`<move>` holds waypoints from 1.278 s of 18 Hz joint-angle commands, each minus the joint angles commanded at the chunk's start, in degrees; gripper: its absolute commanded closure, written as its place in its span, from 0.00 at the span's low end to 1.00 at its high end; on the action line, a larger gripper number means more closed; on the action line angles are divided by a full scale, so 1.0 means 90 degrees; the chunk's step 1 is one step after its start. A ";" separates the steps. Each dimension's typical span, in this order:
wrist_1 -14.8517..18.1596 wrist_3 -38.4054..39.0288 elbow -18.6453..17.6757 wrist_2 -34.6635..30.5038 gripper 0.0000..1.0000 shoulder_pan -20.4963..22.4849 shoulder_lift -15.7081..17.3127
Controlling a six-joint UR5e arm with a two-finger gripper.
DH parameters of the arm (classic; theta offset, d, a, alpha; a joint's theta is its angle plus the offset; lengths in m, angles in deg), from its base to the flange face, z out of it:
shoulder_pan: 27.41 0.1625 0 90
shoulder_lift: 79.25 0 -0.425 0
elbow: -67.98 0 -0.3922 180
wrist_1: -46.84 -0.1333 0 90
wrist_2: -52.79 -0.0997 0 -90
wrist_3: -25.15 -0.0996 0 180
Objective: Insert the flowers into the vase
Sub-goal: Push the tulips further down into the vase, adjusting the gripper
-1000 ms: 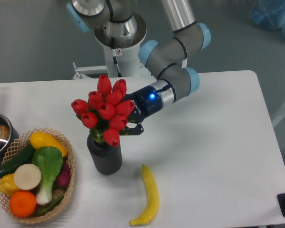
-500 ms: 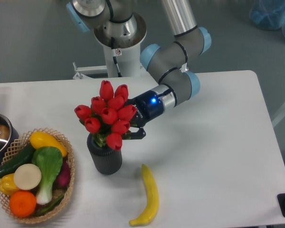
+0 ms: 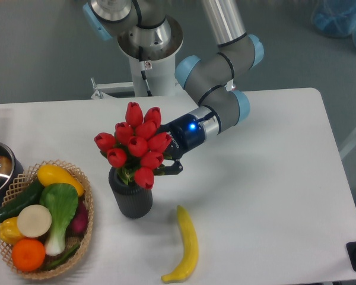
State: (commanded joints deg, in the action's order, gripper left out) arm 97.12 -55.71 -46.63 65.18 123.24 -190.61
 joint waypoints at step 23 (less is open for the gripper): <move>-0.0010 -0.0176 -0.0166 -0.0264 0.66 -0.0019 -0.0098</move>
State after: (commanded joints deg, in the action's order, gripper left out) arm 97.03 -57.29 -48.13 62.81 123.06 -191.48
